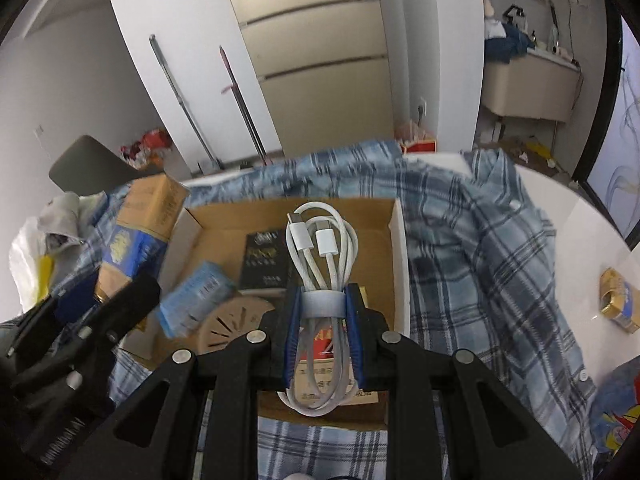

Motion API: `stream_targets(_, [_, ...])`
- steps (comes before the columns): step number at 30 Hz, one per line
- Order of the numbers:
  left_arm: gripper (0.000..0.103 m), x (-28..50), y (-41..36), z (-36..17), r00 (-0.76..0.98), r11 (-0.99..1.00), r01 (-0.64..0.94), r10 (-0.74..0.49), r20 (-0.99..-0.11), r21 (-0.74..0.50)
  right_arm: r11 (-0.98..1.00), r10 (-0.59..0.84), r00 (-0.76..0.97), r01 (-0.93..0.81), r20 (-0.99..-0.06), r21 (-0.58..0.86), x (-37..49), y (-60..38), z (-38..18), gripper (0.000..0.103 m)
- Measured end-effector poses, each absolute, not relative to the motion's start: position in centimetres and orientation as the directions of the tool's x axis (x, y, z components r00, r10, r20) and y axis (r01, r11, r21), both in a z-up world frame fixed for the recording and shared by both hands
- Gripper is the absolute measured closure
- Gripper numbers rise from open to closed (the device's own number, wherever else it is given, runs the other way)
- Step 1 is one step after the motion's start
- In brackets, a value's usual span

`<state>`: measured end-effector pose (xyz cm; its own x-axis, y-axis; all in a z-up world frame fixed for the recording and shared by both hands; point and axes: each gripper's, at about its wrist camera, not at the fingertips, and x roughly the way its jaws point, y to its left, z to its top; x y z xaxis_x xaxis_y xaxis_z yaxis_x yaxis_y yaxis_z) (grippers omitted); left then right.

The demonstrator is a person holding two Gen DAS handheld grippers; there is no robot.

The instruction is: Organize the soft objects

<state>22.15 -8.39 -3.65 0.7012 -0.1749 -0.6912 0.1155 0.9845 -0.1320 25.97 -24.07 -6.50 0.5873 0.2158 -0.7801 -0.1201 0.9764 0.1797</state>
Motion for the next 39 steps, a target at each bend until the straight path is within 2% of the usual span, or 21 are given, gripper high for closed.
stream_targets(6, [0.048,22.6,-8.8,-5.4,0.655,0.987,0.110,-0.161,-0.738,-0.118,0.976,0.217,0.518,-0.114,-0.828,0.185,27.0,-24.3,-9.2,0.082])
stream_targets(15, [0.048,22.4,-9.7,-7.1,0.583,0.985,0.114,-0.173,-0.794,-0.131,0.981,0.195,0.518,-0.112,-0.833,0.161,26.9,-24.3,-9.4,0.082])
stream_targets(20, [0.039,22.3,-10.1,-7.0,0.582,0.983,0.135,-0.180,-0.793,-0.123,0.979,0.206,0.519,-0.098,-0.829,0.181,27.2,-24.8,-9.3,0.081])
stream_targets(25, [0.031,21.7,-10.1,-6.2,0.617,0.981,0.142,-0.190,-0.763,-0.129,0.974,0.221,0.527,-0.079,-0.820,0.212,27.1,-25.4,-8.8,0.081])
stream_targets(28, [0.030,21.2,-9.7,-4.9,0.660,0.981,0.136,-0.191,-0.726,-0.135,0.971,0.232,0.539,-0.078,-0.810,0.226,26.9,-25.6,-8.1,0.081])
stream_targets(35, [0.025,18.7,-9.4,0.6,0.787,0.988,0.128,-0.155,-0.598,-0.088,0.973,0.226,0.613,-0.095,-0.757,0.212,25.4,-25.8,-4.5,0.081])
stream_targets(39, [0.025,16.9,-9.5,4.1,0.819,0.984,0.154,-0.177,-0.545,-0.087,0.972,0.228,0.660,-0.115,-0.716,0.203,23.6,-25.9,-1.3,0.081])
